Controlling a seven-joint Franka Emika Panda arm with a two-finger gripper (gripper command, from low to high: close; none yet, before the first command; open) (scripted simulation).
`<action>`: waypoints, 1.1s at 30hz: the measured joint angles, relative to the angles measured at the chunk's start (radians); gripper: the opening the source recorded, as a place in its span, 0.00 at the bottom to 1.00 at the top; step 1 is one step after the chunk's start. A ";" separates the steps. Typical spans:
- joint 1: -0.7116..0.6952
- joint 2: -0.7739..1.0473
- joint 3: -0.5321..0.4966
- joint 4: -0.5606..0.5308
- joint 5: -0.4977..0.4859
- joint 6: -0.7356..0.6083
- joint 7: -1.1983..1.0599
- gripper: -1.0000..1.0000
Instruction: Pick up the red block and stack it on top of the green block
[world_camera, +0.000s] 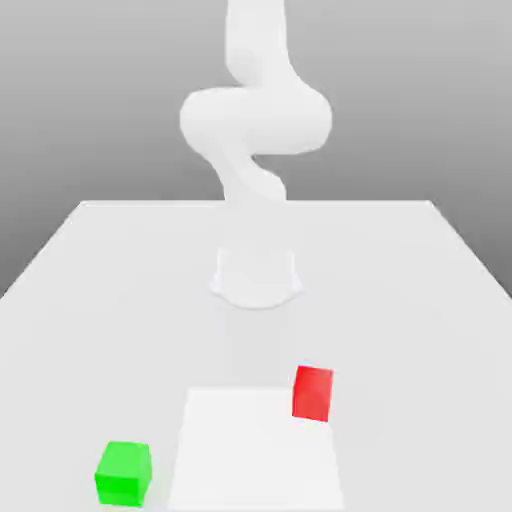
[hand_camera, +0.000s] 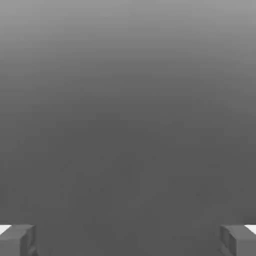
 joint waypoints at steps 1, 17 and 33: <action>0.000 0.033 0.011 -0.029 0.005 0.024 0.017 0.50; 0.020 0.612 0.185 -0.495 0.041 0.439 0.344 0.50; 0.104 0.903 0.070 -0.494 -0.140 0.675 0.503 0.00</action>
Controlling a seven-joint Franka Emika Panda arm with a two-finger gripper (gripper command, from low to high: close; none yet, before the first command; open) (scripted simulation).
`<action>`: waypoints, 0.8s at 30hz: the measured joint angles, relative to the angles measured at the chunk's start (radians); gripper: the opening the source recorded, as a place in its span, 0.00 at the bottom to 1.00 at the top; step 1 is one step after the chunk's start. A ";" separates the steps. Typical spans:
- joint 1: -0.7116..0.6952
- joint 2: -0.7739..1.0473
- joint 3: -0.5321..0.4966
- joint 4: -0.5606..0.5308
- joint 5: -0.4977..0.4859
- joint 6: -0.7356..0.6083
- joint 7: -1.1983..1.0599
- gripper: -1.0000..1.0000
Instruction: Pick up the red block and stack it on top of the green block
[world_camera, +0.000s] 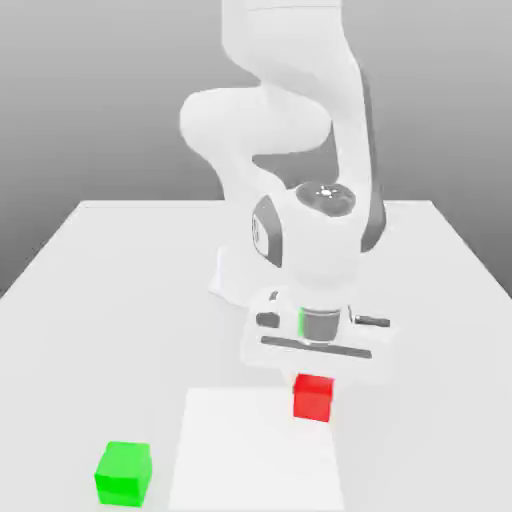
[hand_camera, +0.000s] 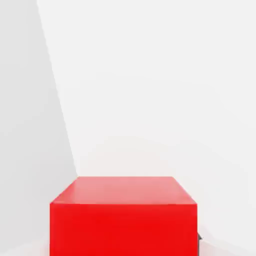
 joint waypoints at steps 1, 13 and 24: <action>-0.017 -0.030 0.022 -0.005 0.019 -0.026 -0.013 0.00; -0.193 -0.144 -0.061 0.177 0.172 -0.322 -0.358 0.00; -0.375 0.119 -0.142 0.411 0.167 -0.293 -0.604 1.00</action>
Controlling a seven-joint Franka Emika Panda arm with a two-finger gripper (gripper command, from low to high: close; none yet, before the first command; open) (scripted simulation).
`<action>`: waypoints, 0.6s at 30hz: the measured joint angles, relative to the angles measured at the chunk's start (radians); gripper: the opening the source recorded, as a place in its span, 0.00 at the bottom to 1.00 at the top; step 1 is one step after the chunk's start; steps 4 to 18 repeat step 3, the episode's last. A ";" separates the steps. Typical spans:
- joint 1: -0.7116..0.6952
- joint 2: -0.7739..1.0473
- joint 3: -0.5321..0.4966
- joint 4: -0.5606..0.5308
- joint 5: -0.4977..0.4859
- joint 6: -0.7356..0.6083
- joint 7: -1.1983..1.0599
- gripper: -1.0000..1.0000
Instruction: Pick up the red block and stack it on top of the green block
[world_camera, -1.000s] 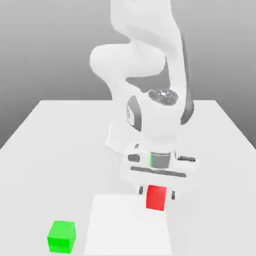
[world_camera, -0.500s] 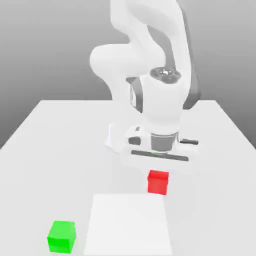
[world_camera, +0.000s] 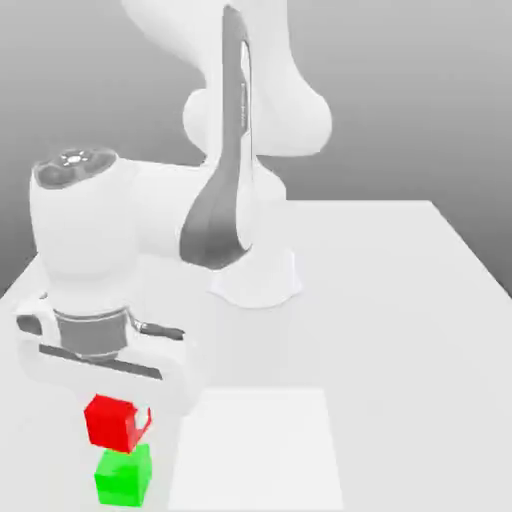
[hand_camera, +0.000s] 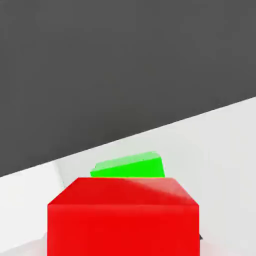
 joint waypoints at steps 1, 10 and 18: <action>0.000 0.000 0.000 0.000 0.000 0.000 0.000 1.00; 0.000 0.000 0.000 0.000 0.000 0.000 0.000 1.00; 0.000 0.000 0.000 0.000 0.000 0.000 0.000 1.00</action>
